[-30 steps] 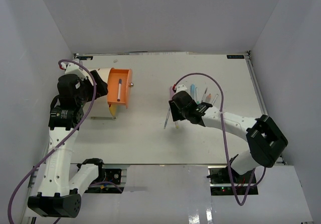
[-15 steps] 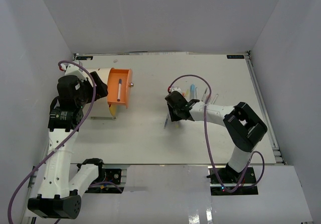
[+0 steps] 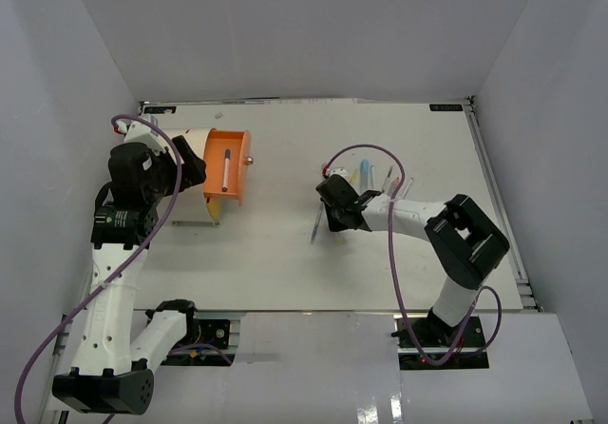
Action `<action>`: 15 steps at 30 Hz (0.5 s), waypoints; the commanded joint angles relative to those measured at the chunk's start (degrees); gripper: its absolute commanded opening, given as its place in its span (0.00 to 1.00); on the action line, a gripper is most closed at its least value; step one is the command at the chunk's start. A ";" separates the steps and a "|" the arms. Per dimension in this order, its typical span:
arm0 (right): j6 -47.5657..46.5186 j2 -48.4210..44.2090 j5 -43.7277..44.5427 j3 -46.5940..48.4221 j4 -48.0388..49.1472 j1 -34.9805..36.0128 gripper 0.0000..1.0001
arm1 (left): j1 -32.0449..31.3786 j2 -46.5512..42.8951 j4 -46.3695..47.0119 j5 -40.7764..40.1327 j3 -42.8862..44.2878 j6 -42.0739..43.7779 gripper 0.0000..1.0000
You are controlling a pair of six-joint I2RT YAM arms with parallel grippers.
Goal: Sort the stationery into containers
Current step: Pick up the pen from the center of the board.
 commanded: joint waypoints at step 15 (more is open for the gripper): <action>1.56 -19.99 -11.50 14.92 -7.84 -0.10 0.13 | -0.11 -0.20 -0.53 1.53 0.77 -1.01 0.98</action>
